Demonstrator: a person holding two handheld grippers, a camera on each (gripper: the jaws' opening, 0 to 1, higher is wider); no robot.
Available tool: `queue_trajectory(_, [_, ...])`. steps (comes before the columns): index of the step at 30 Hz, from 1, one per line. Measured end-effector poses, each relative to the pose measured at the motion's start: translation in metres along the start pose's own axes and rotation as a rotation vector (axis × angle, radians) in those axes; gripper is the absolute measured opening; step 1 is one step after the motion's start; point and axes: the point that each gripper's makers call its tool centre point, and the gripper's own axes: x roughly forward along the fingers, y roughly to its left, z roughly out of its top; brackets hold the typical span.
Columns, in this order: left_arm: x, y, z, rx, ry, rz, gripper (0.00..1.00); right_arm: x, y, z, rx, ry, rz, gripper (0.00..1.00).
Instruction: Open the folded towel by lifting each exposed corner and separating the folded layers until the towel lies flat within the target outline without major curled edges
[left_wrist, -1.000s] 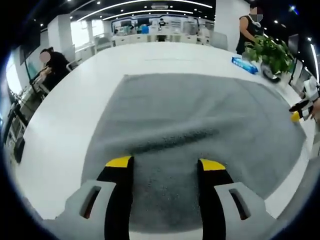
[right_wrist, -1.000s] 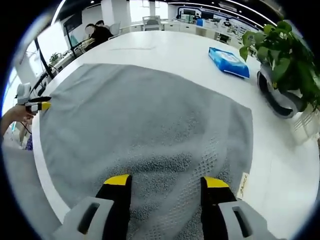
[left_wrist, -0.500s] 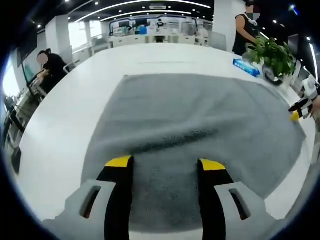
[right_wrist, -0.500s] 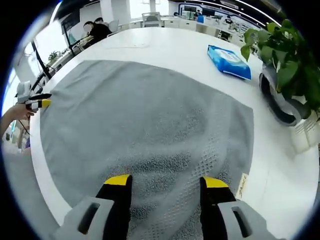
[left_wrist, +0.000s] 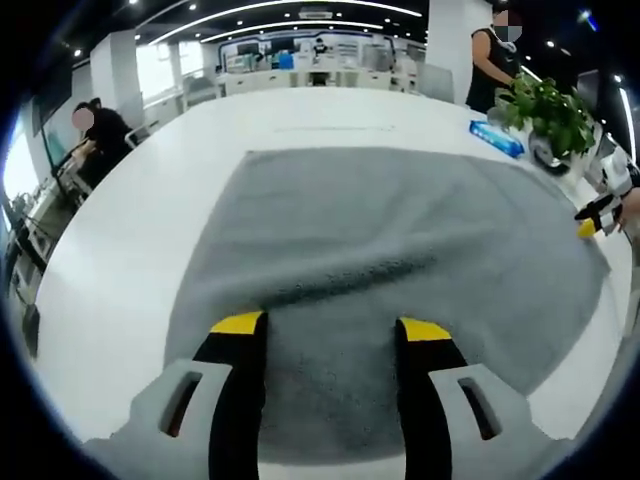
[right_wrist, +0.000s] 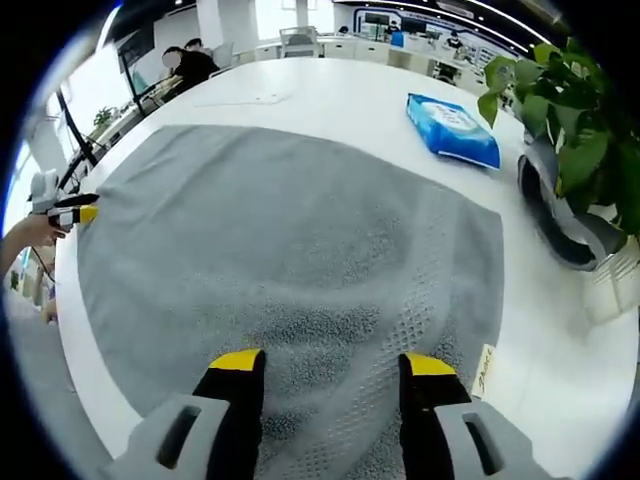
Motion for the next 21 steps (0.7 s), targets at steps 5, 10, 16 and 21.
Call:
queue_trajectory(5, [0.002,0.000,0.001,-0.003,0.001,0.003,0.51,0.002,-0.003,0.003,-0.003,-0.012,0.000,0.53])
queue_trajectory(10, [0.002,0.000,0.001,-0.001,-0.003,0.002,0.51,0.001,-0.001,0.002,-0.001,-0.018,-0.002,0.53])
queue_trajectory(16, [0.003,-0.008,0.001,0.017,0.004,-0.031,0.62,-0.005,0.004,0.002,0.082,-0.042,0.009,0.48])
queue_trajectory(21, [0.001,-0.014,0.001,-0.014,0.011,-0.068,0.70,-0.026,0.012,0.011,0.166,-0.113,0.049,0.45])
